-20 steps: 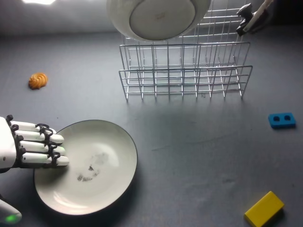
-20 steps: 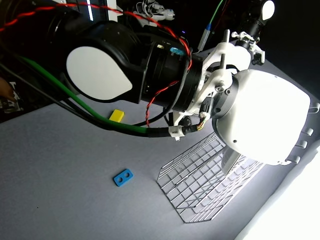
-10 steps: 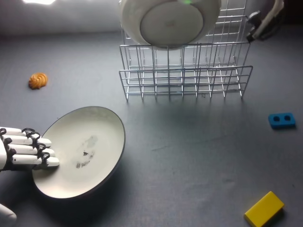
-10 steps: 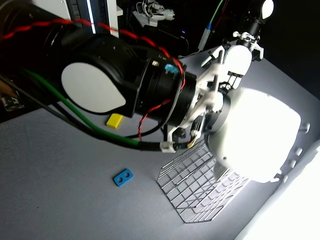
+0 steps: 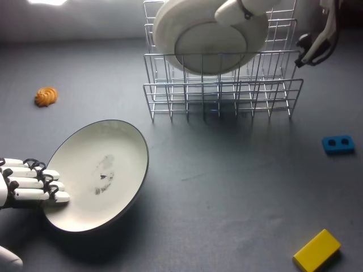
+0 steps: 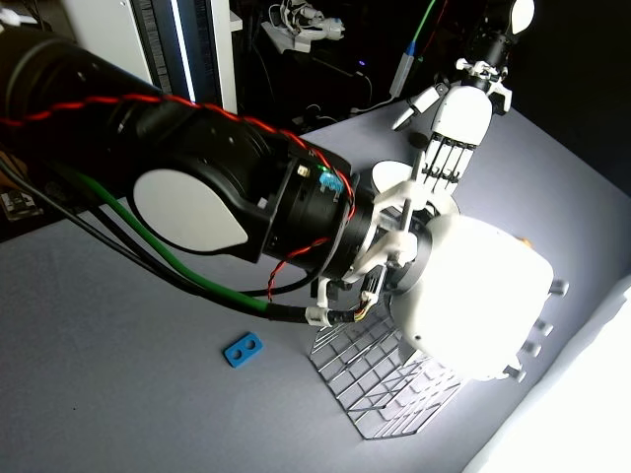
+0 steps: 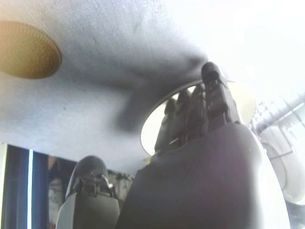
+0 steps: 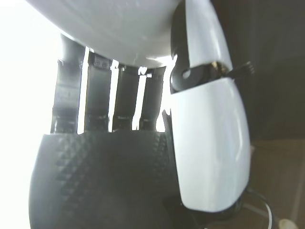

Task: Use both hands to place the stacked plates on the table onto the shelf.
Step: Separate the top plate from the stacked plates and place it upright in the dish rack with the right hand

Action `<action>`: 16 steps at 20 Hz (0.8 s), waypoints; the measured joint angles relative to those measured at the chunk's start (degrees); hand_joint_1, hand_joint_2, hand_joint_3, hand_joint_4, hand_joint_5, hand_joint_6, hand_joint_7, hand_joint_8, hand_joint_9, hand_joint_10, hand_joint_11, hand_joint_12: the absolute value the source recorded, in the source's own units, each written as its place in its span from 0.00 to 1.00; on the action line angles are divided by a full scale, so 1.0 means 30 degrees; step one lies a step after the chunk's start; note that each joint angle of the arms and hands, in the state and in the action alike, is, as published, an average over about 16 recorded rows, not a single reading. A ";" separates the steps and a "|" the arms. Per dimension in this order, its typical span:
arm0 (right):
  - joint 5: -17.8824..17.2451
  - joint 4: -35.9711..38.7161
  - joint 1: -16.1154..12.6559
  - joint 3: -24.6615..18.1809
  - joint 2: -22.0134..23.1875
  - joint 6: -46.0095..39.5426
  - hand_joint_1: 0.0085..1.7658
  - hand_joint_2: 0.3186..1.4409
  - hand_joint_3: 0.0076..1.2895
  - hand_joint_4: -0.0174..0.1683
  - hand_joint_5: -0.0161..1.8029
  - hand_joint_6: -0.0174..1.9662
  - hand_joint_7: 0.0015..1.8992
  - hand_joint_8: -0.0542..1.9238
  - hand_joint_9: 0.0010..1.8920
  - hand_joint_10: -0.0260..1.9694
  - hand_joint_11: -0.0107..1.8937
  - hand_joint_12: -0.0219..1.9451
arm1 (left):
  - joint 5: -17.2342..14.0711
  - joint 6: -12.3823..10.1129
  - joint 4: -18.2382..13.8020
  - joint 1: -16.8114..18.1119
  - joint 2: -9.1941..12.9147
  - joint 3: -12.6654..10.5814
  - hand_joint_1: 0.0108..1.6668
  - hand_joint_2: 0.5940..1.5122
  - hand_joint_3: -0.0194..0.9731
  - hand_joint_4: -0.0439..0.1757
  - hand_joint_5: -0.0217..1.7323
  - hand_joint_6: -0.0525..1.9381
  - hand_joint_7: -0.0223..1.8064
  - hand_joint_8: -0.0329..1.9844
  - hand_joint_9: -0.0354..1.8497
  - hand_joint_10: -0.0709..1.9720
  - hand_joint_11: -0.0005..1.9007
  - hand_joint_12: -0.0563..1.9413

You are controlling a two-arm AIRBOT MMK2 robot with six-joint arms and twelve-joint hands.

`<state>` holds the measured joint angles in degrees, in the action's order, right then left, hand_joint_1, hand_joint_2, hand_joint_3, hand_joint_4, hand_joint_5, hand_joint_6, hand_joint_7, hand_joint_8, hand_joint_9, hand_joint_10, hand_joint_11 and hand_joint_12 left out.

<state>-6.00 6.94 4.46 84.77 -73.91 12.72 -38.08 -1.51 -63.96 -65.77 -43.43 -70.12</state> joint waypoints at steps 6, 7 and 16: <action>-0.0175 -0.0431 0.0685 0.0404 -0.0176 -0.0074 0.69 0.63 0.00 0.05 0.56 0.36 0.55 0.43 0.48 0.48 0.31 0.84 | 0.0154 -0.0175 0.0060 -0.0123 0.0145 0.0247 0.01 0.58 0.03 0.18 0.03 0.03 0.03 0.01 0.02 0.01 0.02 0.11; -0.0202 -0.0490 0.0774 0.0427 -0.0184 -0.0089 0.68 0.64 0.00 0.05 0.55 0.36 0.55 0.40 0.47 0.46 0.30 0.82 | 0.0177 -0.0176 0.0058 -0.0124 0.0162 0.0276 0.01 0.58 0.03 0.18 0.03 0.03 0.03 0.01 0.02 0.01 0.02 0.11; -0.0381 -0.0634 0.1141 -0.0014 -0.0007 0.0061 0.60 0.71 0.00 0.07 0.41 0.23 0.45 0.12 0.39 0.22 0.18 0.71 | -0.0041 0.0150 -0.0176 0.0441 0.0368 0.0359 0.01 0.58 0.03 0.19 0.04 0.03 0.04 0.01 0.02 0.01 0.02 0.10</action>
<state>-7.14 5.04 7.88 84.73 -73.93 12.90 -38.20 -1.06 -64.48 -64.45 -42.33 -69.04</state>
